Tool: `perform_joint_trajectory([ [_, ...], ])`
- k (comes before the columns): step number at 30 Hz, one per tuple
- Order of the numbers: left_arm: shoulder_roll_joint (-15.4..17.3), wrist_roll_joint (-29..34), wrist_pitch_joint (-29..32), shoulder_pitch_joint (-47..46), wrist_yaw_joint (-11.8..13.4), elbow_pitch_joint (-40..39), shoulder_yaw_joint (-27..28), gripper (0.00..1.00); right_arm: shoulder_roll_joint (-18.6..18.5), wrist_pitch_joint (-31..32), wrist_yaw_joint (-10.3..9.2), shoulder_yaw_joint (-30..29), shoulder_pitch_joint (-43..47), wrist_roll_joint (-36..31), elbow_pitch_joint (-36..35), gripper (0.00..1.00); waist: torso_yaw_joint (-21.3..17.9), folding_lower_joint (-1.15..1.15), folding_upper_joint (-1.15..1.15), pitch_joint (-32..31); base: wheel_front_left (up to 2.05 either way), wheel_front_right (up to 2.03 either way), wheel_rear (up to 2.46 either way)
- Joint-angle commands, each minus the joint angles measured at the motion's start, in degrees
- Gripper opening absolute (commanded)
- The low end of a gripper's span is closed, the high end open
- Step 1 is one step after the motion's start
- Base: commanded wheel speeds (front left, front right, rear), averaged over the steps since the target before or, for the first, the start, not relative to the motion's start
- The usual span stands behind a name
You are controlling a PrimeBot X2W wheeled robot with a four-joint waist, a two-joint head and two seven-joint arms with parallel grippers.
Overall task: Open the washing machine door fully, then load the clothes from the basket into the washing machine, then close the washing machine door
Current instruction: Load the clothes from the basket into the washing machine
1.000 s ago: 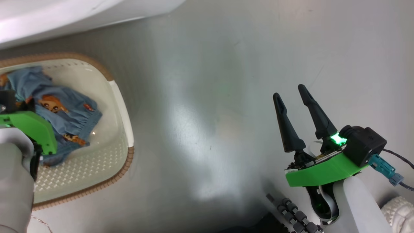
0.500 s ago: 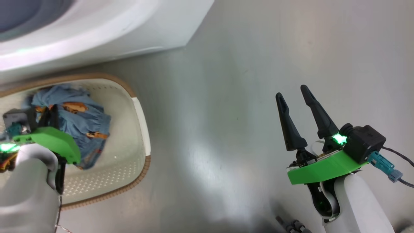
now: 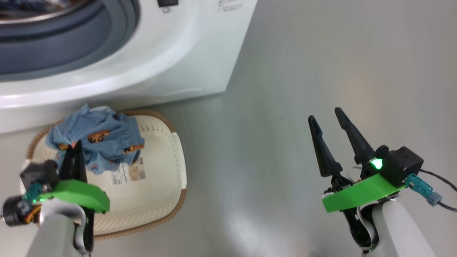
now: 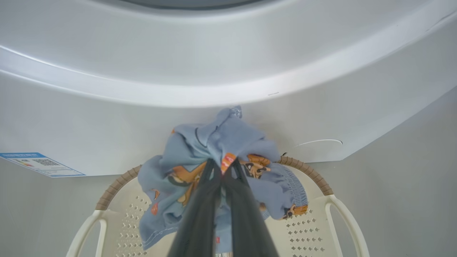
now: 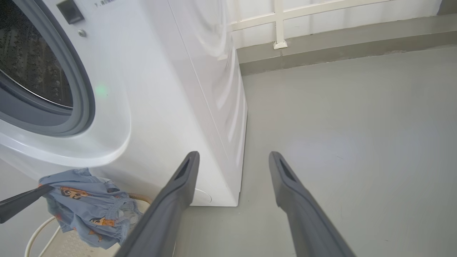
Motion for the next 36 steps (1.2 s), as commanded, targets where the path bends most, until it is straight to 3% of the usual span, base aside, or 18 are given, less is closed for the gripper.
perform_joint_trajectory([
  [1, 0.9, 1.4, -0.7, 3.1, 0.5, -3.5, 2.8, 0.0, -0.3, -0.3, 0.09, 1.2, 2.2, 0.4, -0.6, 1.0, 1.6, 0.0, 0.0, -5.4, 0.0, 0.0, 0.0],
  [12, -3.2, 7.2, -0.7, 14.8, 0.0, -17.6, 9.3, 0.0, -1.5, -0.3, 0.09, 1.7, 5.8, 0.5, 2.5, 1.0, 2.0, 0.0, 0.0, -16.5, 0.0, 0.0, 0.0],
  [24, -6.7, 10.8, -0.7, 25.1, 0.2, -29.0, 12.7, 0.0, -2.4, 0.0, 0.09, 2.0, 9.2, -0.2, 3.6, 1.0, 1.5, 0.0, 0.0, -25.5, 0.0, 0.0, 0.0],
  [36, -8.1, 12.9, -0.7, 32.7, 0.6, -35.0, 13.9, 0.0, -3.2, 2.0, 0.09, 0.3, 12.7, -0.3, 1.9, 1.0, 3.0, 0.0, 0.0, -31.6, 0.0, 0.0, 0.0],
])
